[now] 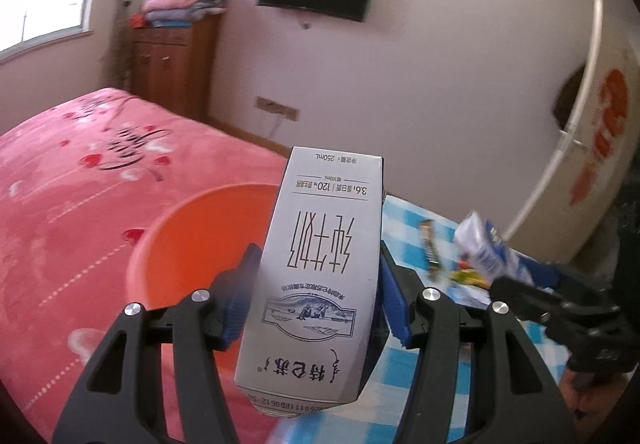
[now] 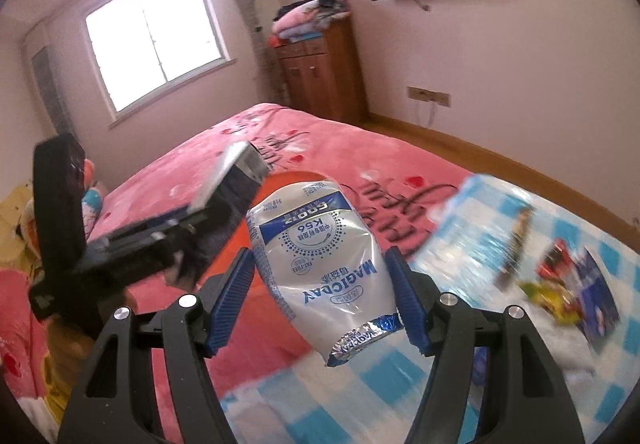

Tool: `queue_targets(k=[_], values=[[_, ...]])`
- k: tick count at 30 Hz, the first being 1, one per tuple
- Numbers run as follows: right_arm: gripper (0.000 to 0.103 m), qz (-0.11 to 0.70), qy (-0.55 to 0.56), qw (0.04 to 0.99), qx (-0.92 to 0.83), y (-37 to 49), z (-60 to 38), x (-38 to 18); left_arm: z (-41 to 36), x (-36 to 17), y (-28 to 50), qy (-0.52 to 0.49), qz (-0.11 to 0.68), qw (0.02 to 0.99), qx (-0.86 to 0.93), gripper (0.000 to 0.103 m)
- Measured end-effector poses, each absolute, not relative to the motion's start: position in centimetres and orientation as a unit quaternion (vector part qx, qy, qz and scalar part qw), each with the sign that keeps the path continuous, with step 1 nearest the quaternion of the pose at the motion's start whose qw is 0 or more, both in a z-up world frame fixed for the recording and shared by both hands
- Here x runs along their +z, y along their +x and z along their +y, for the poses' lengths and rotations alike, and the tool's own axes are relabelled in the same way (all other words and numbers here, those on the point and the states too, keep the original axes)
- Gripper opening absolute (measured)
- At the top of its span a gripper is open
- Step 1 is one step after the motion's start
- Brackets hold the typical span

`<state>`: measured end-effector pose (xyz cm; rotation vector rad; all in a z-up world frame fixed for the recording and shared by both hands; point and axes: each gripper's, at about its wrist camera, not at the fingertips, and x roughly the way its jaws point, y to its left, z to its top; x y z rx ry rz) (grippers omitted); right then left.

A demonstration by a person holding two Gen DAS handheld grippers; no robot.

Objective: Collect trash
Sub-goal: 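Carry carton and pouch over the orange bucket and open both tools, then move both tools back over the table toward the remaining trash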

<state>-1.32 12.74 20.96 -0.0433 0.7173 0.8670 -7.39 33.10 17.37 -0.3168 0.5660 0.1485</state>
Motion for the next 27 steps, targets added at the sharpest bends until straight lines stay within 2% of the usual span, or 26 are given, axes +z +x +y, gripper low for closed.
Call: queue_targets(k=[6, 9, 11, 14, 27], values=[[0.068, 0.348, -0.029, 0.832, 0.432, 0.4, 18.0, 20.2, 35.7, 15.5, -6.7, -0.167, 0.301, 0.933, 0.103, 0.058], [0.073, 0.356, -0.028, 0.825, 0.439, 1.1, 19.6, 19.4, 36.2, 14.8, -6.6, -0.172, 0.307, 0.929, 0.115, 0.072], [0.088, 0.362, -0.011, 0.822, 0.44, 1.6, 19.6, 19.0, 36.4, 14.7, -6.8, -0.171, 0.305, 0.928, 0.126, 0.08], [0.089, 0.36, 0.004, 0.827, 0.432, 1.7, 18.7, 18.7, 36.8, 14.8, -7.0, -0.177, 0.3, 0.928, 0.129, 0.086], [0.092, 0.345, 0.07, 0.871, 0.344, 0.3, 8.7, 16.9, 33.5, 15.8, -8.8, -0.147, 0.25, 0.95, 0.112, 0.088]])
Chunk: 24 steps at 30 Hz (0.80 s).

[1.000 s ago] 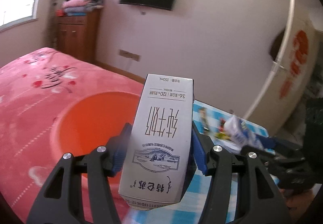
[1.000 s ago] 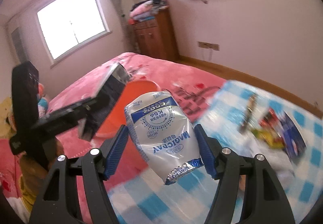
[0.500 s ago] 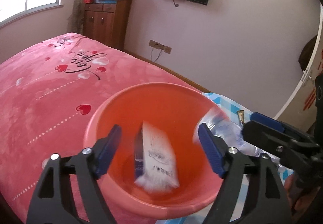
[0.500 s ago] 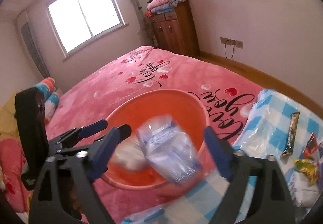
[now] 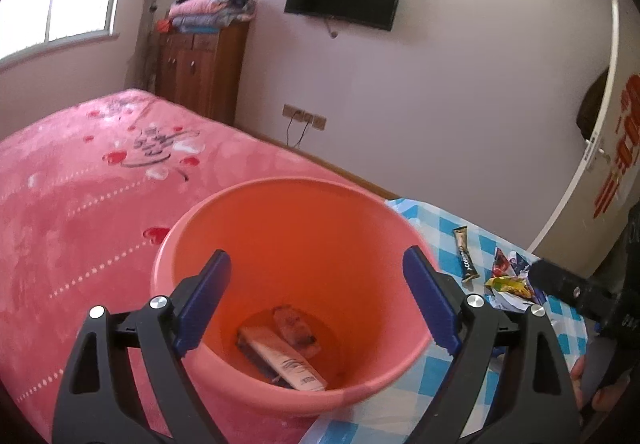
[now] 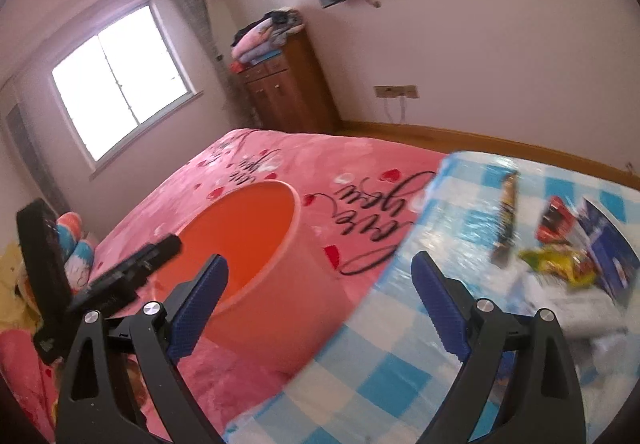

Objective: Collect trash
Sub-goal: 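Move both tools back over the table toward the remaining trash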

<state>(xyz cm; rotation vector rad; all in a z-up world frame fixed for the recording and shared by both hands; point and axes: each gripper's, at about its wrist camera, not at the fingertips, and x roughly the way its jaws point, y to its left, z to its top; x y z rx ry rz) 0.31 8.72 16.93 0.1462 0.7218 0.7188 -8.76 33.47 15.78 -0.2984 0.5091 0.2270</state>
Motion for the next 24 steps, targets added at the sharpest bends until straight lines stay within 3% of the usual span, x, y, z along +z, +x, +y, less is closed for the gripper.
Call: queue_targets(k=[10, 24], values=[[0.092, 0.353, 0.1, 0.879, 0.305, -2.6, 3.2, 14.0, 29.2, 16.7, -10.6, -0.15, 0.208, 0.966, 0.045, 0.088], [0.095, 0.331, 0.094, 0.906, 0.245, -6.6, -2.6, 13.3, 24.2, 15.4, -10.7, -0.12, 0.259, 0.958, 0.001, 0.088]])
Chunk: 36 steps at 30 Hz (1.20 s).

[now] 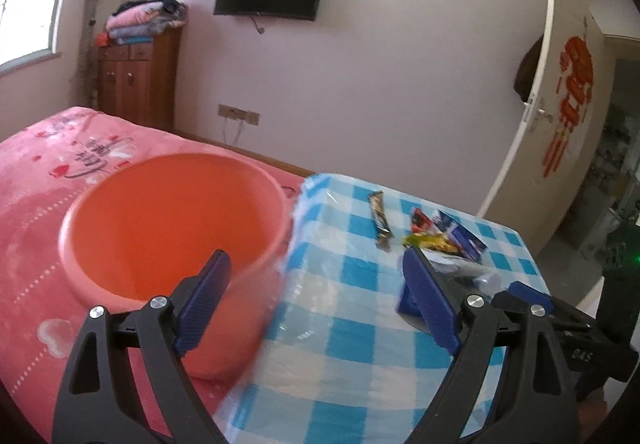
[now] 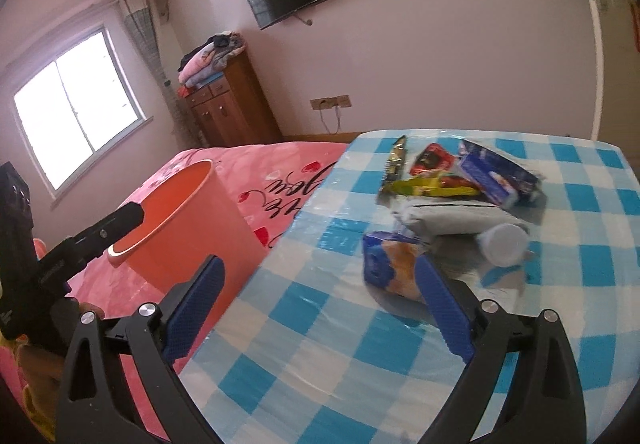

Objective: Collect trash
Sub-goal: 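Move both tools back over the table toward the remaining trash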

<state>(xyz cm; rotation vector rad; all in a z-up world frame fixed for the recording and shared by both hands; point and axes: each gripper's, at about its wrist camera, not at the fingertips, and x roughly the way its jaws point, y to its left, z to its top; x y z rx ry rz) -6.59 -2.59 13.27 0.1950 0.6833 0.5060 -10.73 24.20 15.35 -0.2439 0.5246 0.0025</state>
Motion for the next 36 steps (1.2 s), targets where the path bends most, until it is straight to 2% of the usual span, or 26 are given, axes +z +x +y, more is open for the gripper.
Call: queue_targets(k=[22, 36], values=[[0.095, 0.352, 0.127, 0.913, 0.162, -9.3, -11.0, 10.6, 17.0, 12.6, -10.3, -0.057, 0.308, 0.948, -0.064, 0.088], [0.095, 0.362, 0.155, 0.91, 0.131, -6.0, -17.2, 9.6, 15.7, 11.8, -3.4, -0.058, 0.339, 0.938, -0.048, 0.088]])
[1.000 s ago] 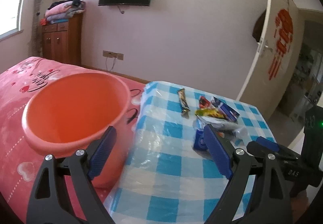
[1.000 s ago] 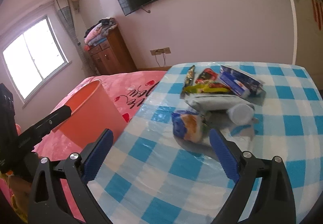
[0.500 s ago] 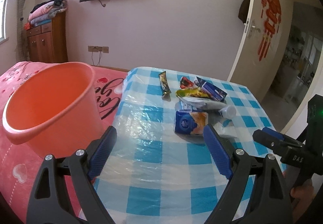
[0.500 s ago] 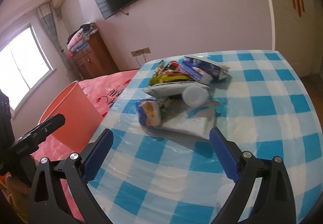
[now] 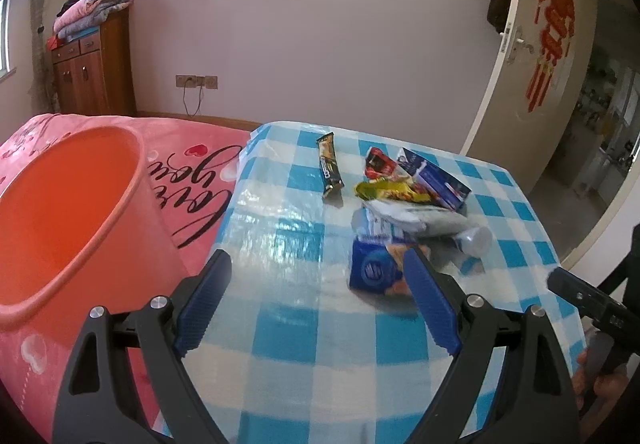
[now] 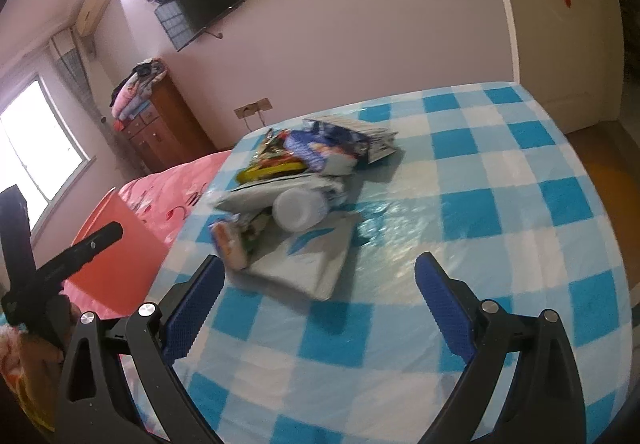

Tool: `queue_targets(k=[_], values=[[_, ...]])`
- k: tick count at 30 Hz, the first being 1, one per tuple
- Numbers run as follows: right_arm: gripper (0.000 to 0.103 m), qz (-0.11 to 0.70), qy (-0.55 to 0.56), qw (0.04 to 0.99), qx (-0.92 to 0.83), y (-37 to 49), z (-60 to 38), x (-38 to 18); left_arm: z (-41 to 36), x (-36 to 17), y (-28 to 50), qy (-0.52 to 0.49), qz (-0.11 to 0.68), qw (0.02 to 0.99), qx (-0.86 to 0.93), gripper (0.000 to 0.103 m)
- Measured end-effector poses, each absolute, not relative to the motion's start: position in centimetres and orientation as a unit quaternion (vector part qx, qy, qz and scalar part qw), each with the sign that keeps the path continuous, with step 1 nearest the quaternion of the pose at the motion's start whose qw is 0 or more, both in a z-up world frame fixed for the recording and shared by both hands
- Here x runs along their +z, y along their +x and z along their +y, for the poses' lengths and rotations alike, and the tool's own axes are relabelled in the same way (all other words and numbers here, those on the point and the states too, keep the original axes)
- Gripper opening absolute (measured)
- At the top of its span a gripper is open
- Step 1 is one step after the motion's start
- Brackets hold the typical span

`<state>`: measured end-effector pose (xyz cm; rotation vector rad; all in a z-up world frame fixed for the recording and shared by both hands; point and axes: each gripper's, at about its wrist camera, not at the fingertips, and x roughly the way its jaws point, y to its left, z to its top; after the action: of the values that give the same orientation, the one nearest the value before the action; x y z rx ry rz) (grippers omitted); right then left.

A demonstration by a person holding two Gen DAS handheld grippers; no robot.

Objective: Collect trash
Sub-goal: 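Move both tools back over the table toward the remaining trash, then grasp the coffee-mix stick with the left tool while the right tool grasps a milk carton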

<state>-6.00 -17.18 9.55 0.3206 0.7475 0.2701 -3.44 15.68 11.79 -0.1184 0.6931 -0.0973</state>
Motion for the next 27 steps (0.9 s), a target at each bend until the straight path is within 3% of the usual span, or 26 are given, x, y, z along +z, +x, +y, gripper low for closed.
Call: queue_targets(k=[15, 27], values=[[0.095, 0.387, 0.166, 0.897, 0.136, 3.0, -21.8, 9.1, 13.8, 8.9, 11.4, -0.04, 0.383, 0.922, -0.031, 0.087], [0.095, 0.399, 0.169, 0.883, 0.181, 12.2, -21.9, 8.5, 12.8, 5.2, 21.1, -0.04, 0.441, 0.896, -0.045, 0.07]])
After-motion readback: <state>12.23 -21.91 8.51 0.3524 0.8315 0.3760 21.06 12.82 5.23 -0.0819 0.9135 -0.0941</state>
